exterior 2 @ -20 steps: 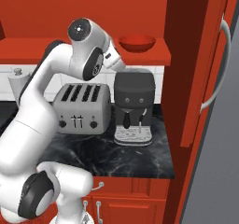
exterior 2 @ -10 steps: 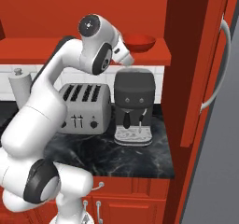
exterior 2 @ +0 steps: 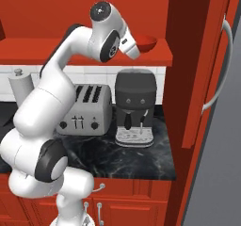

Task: Take the smaller bowl and place it next to the appetizer plate on the dining counter , and place the larger bowl next to the plate with cooked food.

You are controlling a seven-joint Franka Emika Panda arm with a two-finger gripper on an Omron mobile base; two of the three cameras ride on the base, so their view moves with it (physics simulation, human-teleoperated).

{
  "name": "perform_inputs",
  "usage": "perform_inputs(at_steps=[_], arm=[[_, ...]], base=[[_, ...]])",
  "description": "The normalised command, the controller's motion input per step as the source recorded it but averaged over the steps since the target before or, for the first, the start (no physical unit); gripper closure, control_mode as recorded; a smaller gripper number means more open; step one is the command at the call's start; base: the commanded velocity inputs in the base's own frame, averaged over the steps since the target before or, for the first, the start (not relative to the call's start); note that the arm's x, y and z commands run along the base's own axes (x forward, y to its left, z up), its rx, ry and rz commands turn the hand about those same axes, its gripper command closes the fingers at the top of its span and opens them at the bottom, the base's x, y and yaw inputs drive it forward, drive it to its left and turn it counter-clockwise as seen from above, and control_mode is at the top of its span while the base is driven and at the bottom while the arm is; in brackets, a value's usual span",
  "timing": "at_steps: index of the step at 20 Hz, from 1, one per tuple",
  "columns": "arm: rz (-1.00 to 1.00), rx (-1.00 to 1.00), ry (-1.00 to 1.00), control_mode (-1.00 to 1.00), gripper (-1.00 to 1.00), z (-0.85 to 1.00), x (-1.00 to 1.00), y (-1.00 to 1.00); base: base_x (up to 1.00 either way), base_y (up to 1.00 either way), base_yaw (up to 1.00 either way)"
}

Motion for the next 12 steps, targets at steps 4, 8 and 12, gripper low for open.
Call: perform_inputs(at_steps=[4,8,12], arm=[[0.02,0.00,0.00,-1.00,-1.00,-0.13,0.34,-0.02],[0.00,0.00,0.00,-1.00,-1.00,-0.12,0.14,-0.23],[0.00,0.00,0.00,-1.00,-1.00,-0.01,0.11,-0.23]], base=[[0.00,0.00,0.00],[0.00,0.00,0.00],[0.00,0.00,0.00]])
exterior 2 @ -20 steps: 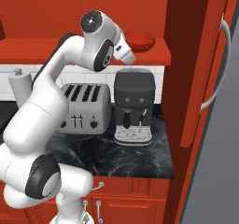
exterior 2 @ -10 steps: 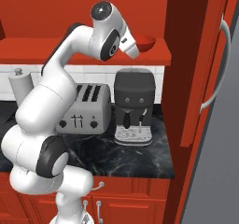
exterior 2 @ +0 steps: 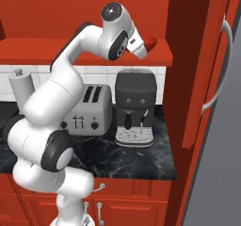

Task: Take the smaller bowl and place it next to the appetizer plate on the dining counter , and place the larger bowl next to the plate with cooked food.

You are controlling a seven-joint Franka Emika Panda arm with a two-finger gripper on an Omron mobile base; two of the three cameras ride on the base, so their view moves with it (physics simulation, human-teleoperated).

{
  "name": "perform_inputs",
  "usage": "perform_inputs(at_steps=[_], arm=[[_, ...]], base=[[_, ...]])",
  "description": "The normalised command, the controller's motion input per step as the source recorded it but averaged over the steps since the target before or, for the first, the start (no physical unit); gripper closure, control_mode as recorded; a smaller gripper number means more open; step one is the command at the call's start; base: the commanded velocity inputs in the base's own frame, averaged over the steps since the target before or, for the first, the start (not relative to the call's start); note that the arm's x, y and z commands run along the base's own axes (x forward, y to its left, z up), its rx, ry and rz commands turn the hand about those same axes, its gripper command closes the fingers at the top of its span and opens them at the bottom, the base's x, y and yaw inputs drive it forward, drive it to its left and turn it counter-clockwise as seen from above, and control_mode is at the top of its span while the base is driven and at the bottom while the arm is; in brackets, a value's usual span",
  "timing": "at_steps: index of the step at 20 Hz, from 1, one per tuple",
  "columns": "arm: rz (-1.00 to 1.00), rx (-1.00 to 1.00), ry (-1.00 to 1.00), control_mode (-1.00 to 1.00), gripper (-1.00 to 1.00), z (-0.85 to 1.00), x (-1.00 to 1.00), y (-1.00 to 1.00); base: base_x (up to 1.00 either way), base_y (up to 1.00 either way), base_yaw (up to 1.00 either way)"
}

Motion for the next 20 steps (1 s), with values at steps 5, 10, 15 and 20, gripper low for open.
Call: perform_inputs(at_steps=[5,10,15,20], arm=[[0.00,0.00,0.05,-1.00,-1.00,-0.03,0.34,-0.14],[0.00,0.00,0.09,-1.00,-1.00,-0.08,0.47,-0.02],[0.00,0.00,0.08,-1.00,-1.00,-0.01,0.47,0.00],[0.00,0.00,0.09,-1.00,-1.00,-0.13,0.27,0.00]], base=[[0.00,0.00,0.00],[0.00,0.00,0.00],[0.00,0.00,0.00],[0.00,0.00,0.00]])
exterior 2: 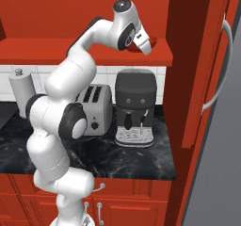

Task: Take the smaller bowl and place it next to the appetizer plate on the dining counter , and place the larger bowl next to the plate with cooked food.

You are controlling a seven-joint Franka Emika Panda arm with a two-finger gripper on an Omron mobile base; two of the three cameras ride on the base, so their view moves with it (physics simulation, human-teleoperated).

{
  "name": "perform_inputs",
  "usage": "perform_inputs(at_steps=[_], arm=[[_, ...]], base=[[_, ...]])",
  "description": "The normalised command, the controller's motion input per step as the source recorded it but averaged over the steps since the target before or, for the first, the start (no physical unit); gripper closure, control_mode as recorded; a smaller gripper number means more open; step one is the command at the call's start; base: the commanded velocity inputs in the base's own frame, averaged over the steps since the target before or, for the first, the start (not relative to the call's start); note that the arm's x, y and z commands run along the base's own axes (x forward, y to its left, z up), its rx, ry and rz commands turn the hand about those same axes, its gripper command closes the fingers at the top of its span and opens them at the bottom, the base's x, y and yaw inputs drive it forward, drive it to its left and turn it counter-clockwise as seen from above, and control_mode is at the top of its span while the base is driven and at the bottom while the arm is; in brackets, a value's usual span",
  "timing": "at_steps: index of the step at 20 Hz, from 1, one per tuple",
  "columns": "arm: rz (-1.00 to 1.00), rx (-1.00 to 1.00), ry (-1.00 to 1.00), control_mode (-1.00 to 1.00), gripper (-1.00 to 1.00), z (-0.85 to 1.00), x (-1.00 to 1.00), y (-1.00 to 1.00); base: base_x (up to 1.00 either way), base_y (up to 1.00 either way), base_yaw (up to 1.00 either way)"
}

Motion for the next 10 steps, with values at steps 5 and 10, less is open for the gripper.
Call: perform_inputs(at_steps=[5,10], arm=[[0.00,0.00,0.12,-1.00,1.00,-0.33,0.12,0.00],[0.00,0.00,0.08,-1.00,1.00,-0.30,0.00,0.00]], base=[[0.00,0.00,0.00],[0.00,0.00,0.00]])
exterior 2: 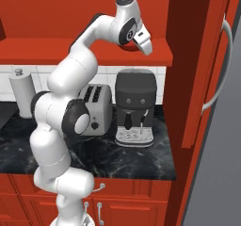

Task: Take the smaller bowl and place it next to the appetizer plate on the dining counter , and place the larger bowl next to the plate with cooked food.

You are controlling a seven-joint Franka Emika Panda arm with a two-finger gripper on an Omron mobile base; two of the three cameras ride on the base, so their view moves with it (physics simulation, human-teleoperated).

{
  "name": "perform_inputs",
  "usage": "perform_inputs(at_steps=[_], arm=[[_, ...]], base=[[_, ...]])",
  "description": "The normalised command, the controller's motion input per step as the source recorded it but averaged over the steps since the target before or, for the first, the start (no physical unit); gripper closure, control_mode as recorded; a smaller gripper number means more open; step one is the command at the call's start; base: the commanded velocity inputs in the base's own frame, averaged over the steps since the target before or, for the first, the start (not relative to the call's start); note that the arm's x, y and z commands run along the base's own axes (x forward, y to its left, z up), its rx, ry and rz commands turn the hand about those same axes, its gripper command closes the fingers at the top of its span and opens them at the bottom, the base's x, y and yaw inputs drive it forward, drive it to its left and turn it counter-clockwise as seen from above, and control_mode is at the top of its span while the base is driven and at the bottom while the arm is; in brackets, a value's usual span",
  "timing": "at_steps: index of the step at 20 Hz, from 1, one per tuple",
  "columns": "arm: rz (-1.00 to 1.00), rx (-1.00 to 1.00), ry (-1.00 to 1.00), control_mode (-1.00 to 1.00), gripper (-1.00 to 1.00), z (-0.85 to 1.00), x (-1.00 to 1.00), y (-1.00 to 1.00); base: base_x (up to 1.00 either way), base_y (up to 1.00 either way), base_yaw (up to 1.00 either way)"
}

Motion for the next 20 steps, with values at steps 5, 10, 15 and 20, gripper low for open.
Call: perform_inputs(at_steps=[5,10,15,20], arm=[[0.00,-0.01,0.01,-1.00,1.00,-0.38,0.00,0.02],[0.00,-0.01,0.01,-1.00,1.00,-0.20,-0.39,0.19],[0.00,-0.02,0.00,-1.00,1.00,-0.15,-1.00,0.49],[0.00,0.00,0.00,-1.00,1.00,-0.08,-1.00,0.48]], base=[[0.00,0.00,0.00],[0.00,0.00,0.00],[0.00,0.00,0.00],[0.00,0.00,0.00]])
